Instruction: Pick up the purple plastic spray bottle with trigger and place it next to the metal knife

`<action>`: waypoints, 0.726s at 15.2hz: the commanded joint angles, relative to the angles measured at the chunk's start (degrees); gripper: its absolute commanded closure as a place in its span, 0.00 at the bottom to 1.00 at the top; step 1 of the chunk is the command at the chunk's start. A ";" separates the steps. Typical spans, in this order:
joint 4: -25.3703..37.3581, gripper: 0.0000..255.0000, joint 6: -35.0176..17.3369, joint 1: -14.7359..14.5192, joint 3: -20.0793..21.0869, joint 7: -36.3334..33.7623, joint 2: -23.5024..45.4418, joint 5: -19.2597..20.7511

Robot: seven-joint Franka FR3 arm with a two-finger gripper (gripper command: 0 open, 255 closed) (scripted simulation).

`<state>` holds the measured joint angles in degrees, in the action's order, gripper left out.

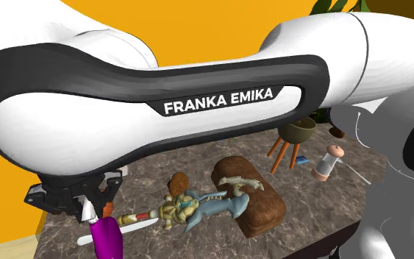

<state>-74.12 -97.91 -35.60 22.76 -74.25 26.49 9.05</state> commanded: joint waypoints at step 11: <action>-7.73 1.00 -8.02 0.70 -0.27 -0.33 0.33 0.29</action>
<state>-81.60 -105.71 -34.93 22.48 -74.57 26.91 9.35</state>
